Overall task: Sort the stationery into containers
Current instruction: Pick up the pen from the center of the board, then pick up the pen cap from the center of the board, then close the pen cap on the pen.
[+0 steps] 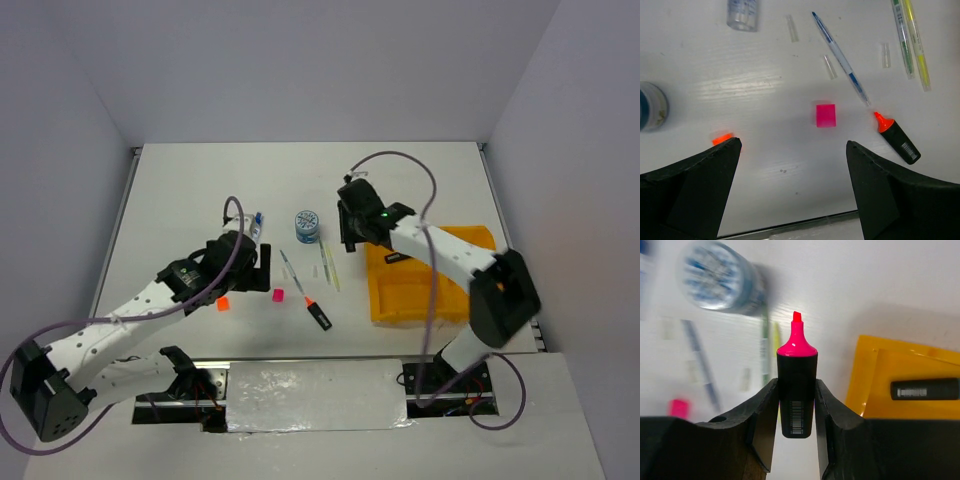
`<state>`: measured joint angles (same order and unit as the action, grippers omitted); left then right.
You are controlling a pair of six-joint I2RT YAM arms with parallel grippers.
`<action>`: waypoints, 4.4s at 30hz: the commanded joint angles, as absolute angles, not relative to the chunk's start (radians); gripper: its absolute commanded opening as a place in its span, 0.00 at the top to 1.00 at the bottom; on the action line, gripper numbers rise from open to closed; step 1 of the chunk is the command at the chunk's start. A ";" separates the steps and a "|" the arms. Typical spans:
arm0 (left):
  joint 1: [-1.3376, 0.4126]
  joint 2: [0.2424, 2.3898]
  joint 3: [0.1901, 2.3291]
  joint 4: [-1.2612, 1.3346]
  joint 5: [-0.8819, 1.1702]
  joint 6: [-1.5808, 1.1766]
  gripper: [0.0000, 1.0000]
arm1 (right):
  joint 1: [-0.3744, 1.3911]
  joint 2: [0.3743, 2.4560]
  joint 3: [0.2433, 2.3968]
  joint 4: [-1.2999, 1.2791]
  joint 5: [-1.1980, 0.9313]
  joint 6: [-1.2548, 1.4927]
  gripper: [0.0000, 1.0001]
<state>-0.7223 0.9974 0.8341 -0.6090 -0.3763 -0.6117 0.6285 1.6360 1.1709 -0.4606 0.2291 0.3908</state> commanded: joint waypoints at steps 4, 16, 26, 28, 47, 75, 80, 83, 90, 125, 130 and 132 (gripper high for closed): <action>-0.730 1.169 0.802 -0.423 -0.282 -0.699 0.01 | 0.699 1.257 1.114 -0.564 0.218 0.382 1.00; -0.778 1.419 0.776 -0.304 -0.259 -0.721 0.28 | 0.814 0.970 0.947 -0.607 0.201 0.431 1.00; -0.796 1.519 0.781 -0.293 -0.295 -0.729 0.38 | 0.864 0.908 0.905 -0.614 0.216 0.463 1.00; -0.796 1.520 0.776 -0.293 -0.298 -0.735 0.40 | 0.879 0.894 0.911 -0.624 0.225 0.468 1.00; -0.831 1.240 0.755 -0.308 -0.304 -0.738 1.00 | 0.916 0.718 0.770 -0.402 -0.037 0.413 1.00; -0.830 0.496 0.523 0.726 0.314 -0.787 0.89 | 1.175 0.988 0.534 0.866 -0.256 0.494 1.00; -0.830 0.494 0.525 0.736 0.345 -0.801 0.90 | 1.181 0.954 0.544 0.859 -0.247 0.462 1.00; -0.830 0.497 0.522 0.738 0.359 -0.802 0.90 | 1.189 0.950 0.558 0.839 -0.259 0.448 1.00; -0.830 0.492 0.505 0.723 0.353 -0.784 0.90 | 1.192 0.913 0.563 0.804 -0.241 0.425 1.00; -0.830 0.482 0.492 0.681 0.388 -0.762 0.87 | 1.210 0.962 0.741 0.755 -0.150 0.379 1.00; -0.830 0.477 0.515 0.620 0.374 -0.723 0.72 | 1.212 0.992 0.793 0.678 -0.209 0.333 1.00; -0.830 0.469 0.525 0.591 0.367 -0.700 0.60 | 1.210 0.991 0.779 0.690 -0.207 0.333 1.00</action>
